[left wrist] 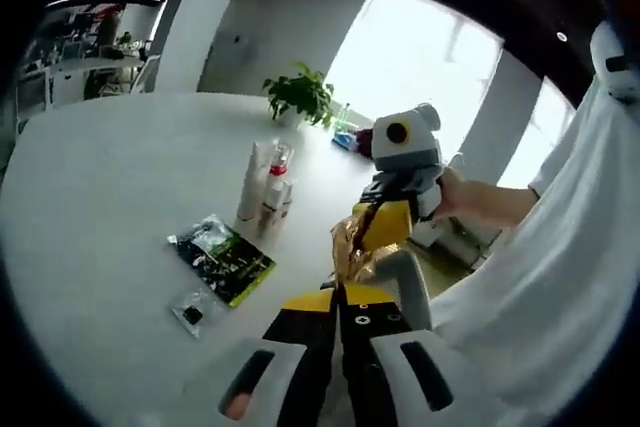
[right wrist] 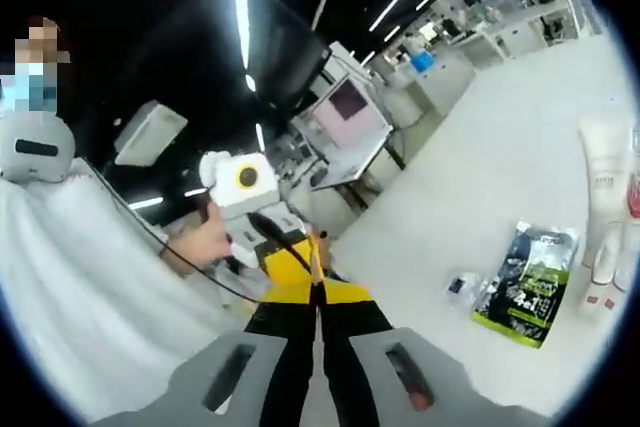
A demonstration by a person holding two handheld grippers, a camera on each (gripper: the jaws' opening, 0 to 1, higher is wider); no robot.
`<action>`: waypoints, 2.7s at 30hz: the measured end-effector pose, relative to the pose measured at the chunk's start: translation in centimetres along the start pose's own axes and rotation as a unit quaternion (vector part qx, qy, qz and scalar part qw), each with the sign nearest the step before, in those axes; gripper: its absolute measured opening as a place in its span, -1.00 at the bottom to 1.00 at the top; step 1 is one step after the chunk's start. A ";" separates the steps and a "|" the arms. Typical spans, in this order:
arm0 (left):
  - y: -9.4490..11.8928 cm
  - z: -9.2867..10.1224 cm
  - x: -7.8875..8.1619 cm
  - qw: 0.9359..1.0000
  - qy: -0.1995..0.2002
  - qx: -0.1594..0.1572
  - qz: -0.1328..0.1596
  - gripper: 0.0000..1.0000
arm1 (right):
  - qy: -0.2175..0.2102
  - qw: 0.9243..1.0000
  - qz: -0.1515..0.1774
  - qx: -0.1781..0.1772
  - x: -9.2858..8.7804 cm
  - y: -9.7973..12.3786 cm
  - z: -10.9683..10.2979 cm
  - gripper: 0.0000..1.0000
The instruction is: Arrange the skincare products in the storage area until every visible bottle or jar stands upright without overlapping.
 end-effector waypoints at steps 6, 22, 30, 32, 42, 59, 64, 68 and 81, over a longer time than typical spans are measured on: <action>0.2 -0.2 0.4 0.998 0.047 -0.007 0.039 -0.91 | 0.047 0.999 0.007 -0.023 -0.1 -0.5 -0.2 -0.44; 0.2 -1.4 0.8 0.993 0.111 0.004 0.032 -0.91 | 0.084 0.993 0.032 -0.082 -0.6 -0.4 0.6 0.55; 0.4 -3.1 0.1 0.988 0.154 0.019 0.010 -0.92 | 0.103 0.986 0.044 -0.123 -1.2 0.2 1.5 0.93; 0.5 -3.5 -0.1 0.988 0.156 0.020 0.004 -0.92 | 0.107 0.985 0.045 -0.129 -1.5 0.4 1.7 0.99; 0.3 -4.7 -1.0 0.984 0.175 0.017 -0.029 -0.92 | 0.109 0.982 0.028 -0.151 -3.0 0.9 2.6 0.99; -0.4 -7.8 -0.7 0.979 0.188 0.038 -0.066 -0.92 | 0.106 0.973 0.021 -0.206 -4.4 1.9 4.6 0.99; -0.8 -8.9 -0.7 0.978 0.191 0.040 -0.079 -0.92 | 0.106 0.970 0.033 -0.214 -3.7 1.3 4.6 0.99; -1.2 -10.0 -0.5 0.977 0.192 0.041 -0.088 -0.92 | 0.098 0.971 0.062 -0.211 -2.7 0.5 4.2 0.99; -3.0 -13.8 0.0 0.971 0.211 0.036 -0.107 -0.92 | 0.106 0.964 0.057 -0.239 -3.7 0.6 5.7 0.99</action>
Point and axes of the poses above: the point that each gripper's makers call its tool centre point, and the gripper's own axes: y roughly backward along the fingers, z roughly to its right, x roughly out of its top, the point moved 5 cm from there along y, roughly backward along the fingers, and after that the axes turned 2 degrees about -x, right-handed, at the moved point
